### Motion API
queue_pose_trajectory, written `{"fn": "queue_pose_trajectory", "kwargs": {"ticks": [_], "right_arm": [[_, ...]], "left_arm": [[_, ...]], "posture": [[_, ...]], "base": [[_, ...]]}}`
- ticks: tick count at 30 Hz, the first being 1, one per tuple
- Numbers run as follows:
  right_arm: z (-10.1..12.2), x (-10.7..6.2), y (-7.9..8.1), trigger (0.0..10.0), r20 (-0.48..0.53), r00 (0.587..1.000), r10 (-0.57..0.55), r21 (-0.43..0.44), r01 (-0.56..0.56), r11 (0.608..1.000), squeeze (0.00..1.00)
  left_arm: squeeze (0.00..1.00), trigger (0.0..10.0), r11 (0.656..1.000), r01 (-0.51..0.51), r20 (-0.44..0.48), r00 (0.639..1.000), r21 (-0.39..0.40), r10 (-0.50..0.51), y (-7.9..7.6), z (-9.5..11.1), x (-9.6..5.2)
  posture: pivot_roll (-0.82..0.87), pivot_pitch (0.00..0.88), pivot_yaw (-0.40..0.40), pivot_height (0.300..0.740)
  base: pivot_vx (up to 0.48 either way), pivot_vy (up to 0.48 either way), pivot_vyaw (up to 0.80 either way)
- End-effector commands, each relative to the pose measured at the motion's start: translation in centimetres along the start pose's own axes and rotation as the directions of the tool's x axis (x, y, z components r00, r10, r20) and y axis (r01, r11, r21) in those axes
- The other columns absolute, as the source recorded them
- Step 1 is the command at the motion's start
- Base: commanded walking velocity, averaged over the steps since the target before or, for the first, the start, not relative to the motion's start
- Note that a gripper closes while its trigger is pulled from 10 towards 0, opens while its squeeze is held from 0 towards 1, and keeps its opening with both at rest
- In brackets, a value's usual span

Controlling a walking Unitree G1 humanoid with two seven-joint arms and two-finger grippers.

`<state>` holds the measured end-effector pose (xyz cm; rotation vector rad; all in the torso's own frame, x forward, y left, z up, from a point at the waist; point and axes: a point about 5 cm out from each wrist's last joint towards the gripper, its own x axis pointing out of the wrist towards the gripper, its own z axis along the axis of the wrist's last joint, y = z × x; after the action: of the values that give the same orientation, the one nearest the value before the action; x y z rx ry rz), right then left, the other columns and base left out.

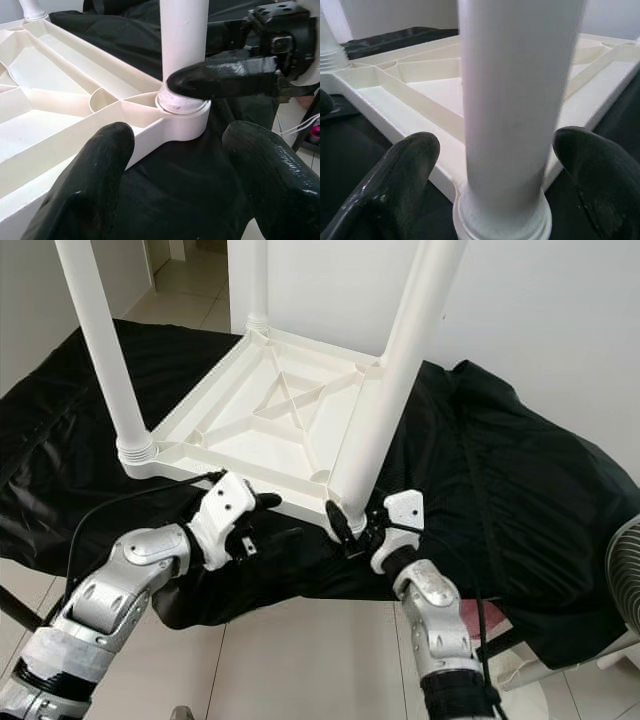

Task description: Building children table

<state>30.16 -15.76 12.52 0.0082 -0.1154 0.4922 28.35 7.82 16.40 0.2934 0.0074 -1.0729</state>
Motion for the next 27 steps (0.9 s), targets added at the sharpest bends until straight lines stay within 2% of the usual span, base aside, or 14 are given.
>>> {"fn": "queue_pose_trajectory", "kwargs": {"ticks": [1, 4, 7, 11, 12, 13, 14, 15, 27], "right_arm": [[0.0, 0.1, -0.5, 10.0, -0.012, 1.000, 0.024, -0.007, -0.024, 1.000, 0.00], [0.2, 0.7, -0.9, 10.0, -0.020, 0.998, 0.067, -0.011, -0.068, 0.998, 0.00], [0.6, 1.9, -1.5, 10.0, -0.049, 0.989, 0.139, -0.055, -0.141, 0.988, 0.00], [0.6, 2.4, -1.5, 10.0, -0.070, 0.981, 0.183, -0.070, -0.187, 0.980, 0.00], [0.5, 2.6, -1.5, 4.8, -0.079, 0.975, 0.207, -0.064, -0.213, 0.975, 0.00], [0.5, 2.6, -1.5, 4.8, -0.079, 0.975, 0.207, -0.064, -0.213, 0.975, 0.00], [0.4, 2.7, -1.5, 2.9, -0.083, 0.971, 0.226, -0.061, -0.231, 0.971, 0.00], [0.4, 2.7, -1.5, 0.0, -0.088, 0.967, 0.237, -0.057, -0.243, 0.968, 0.00], [-0.7, 2.1, -1.7, 0.0, -0.101, 0.963, 0.248, -0.028, -0.252, 0.967, 0.00]], "left_arm": [[0.00, 10.0, 1.000, -0.004, 0.008, 1.000, 0.023, 0.004, 0.0, 0.4, 0.3], [0.00, 10.0, 1.000, -0.005, 0.010, 1.000, 0.024, 0.004, 0.1, 0.4, 0.4], [0.00, 10.0, 1.000, -0.006, 0.013, 1.000, 0.026, 0.006, 0.2, 0.5, 0.5], [0.00, 10.0, 1.000, -0.007, 0.015, 1.000, 0.027, 0.007, 0.3, 0.6, 0.5], [0.00, 10.0, 1.000, -0.009, 0.016, 1.000, 0.028, 0.009, 0.4, 0.6, 0.5], [0.00, 10.0, 1.000, -0.009, 0.016, 1.000, 0.028, 0.009, 0.4, 0.6, 0.5], [0.00, 10.0, 1.000, -0.011, 0.018, 1.000, 0.029, 0.011, 0.4, 0.7, 0.5], [0.00, 10.0, 0.999, -0.014, 0.019, 1.000, 0.030, 0.013, 0.5, 0.7, 0.5], [0.00, 10.0, 1.000, -0.019, 0.019, 1.000, 0.014, 0.019, 0.1, 0.5, 0.4]], "posture": [[0.04, 0.015, -0.111, 0.740], [0.03, 0.016, -0.109, 0.740], [0.03, 0.015, -0.107, 0.740], [0.04, 0.017, -0.110, 0.740], [0.04, 0.018, -0.114, 0.740], [0.04, 0.018, -0.114, 0.740], [0.04, 0.018, -0.114, 0.740], [0.04, 0.018, -0.114, 0.740], [0.05, 0.036, -0.112, 0.740]], "base": [[0.000, 0.000, 0.00], [0.000, 0.000, 0.00], [0.000, 0.000, 0.00], [0.000, 0.000, 0.00], [0.000, 0.000, 0.00], [0.000, 0.000, 0.00], [0.000, 0.000, 0.00], [0.000, 0.000, 0.00], [0.000, 0.000, 0.00]]}}
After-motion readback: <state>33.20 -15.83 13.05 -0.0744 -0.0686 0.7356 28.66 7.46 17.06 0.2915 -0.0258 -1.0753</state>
